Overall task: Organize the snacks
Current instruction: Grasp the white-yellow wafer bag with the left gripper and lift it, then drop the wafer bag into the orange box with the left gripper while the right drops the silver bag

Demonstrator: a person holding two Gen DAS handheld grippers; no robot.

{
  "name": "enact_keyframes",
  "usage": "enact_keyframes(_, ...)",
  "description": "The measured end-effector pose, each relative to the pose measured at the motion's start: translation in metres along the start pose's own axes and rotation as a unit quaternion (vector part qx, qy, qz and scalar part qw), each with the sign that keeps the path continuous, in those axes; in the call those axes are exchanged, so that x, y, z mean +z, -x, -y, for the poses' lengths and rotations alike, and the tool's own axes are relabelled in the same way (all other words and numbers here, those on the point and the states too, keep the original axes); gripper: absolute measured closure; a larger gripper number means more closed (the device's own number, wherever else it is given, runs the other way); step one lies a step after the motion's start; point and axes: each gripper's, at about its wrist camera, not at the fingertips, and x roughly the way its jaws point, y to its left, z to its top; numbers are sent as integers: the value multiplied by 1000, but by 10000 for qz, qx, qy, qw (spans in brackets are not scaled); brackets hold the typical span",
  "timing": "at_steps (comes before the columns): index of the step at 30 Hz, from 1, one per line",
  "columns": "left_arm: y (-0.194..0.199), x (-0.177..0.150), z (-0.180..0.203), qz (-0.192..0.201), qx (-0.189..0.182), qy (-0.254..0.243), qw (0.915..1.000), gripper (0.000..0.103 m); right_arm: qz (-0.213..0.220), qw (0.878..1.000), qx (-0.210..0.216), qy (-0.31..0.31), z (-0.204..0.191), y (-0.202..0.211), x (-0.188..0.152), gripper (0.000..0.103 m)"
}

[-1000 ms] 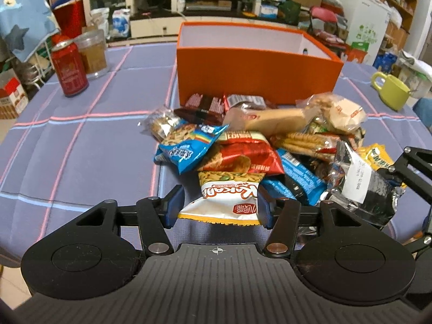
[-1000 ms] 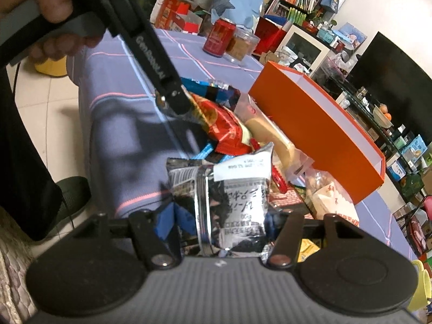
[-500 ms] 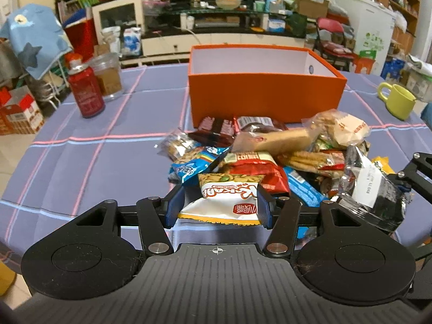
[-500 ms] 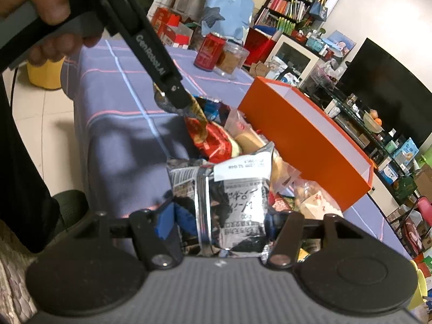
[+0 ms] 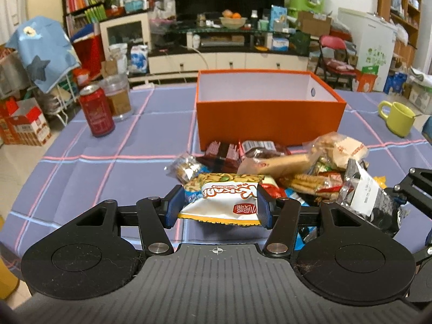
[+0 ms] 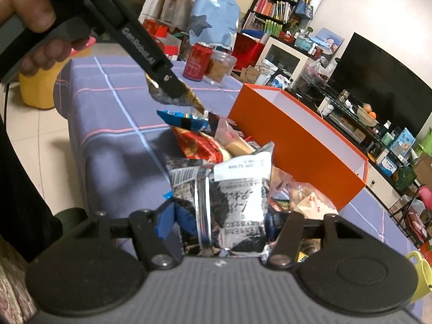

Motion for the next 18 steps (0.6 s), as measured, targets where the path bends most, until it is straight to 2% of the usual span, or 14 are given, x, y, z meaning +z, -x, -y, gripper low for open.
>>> enact_keyframes(11, -10, 25, 4, 113, 384, 160, 9991, 64, 166, 9989, -48, -446, 9, 3, 11, 44)
enact_keyframes(18, -23, 40, 2, 74, 457, 229, 9987, 64, 206, 9957, -196, -876, 21, 2, 19, 44)
